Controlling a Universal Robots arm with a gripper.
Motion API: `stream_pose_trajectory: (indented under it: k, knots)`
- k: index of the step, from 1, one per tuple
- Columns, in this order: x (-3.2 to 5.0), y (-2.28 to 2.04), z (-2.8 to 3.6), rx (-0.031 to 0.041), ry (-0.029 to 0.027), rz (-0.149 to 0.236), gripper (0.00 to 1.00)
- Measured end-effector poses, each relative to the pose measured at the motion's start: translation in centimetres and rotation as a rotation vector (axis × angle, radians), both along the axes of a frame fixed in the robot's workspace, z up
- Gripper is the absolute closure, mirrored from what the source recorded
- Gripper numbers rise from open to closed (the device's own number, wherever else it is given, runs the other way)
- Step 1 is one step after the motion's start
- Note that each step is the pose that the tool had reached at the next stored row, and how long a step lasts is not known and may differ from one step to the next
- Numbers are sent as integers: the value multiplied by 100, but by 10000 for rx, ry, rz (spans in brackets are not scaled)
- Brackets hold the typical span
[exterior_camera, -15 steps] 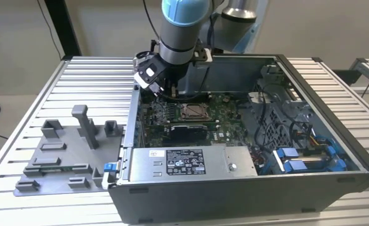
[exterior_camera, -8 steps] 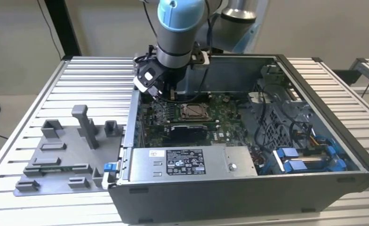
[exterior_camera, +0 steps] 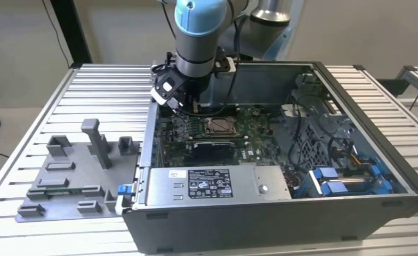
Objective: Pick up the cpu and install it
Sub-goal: 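Place the cpu into insertion slot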
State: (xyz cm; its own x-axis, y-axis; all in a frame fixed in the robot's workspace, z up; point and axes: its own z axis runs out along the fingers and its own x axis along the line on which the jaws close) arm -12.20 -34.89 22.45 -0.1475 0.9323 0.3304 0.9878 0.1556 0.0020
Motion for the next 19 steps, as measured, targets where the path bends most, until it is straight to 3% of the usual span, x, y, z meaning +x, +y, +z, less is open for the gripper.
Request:
stream_pose_trajectory:
  k: [1,4,6,13,19]
  knots:
    - [1,-1,-1,18,10,1,100]
    - [3,-20,11,157,119,-1,100]
    - [4,-37,38,206,184,-3,100]
    - [4,-55,229,225,291,-1,100]
    - [2,-12,229,278,395,-2,100]
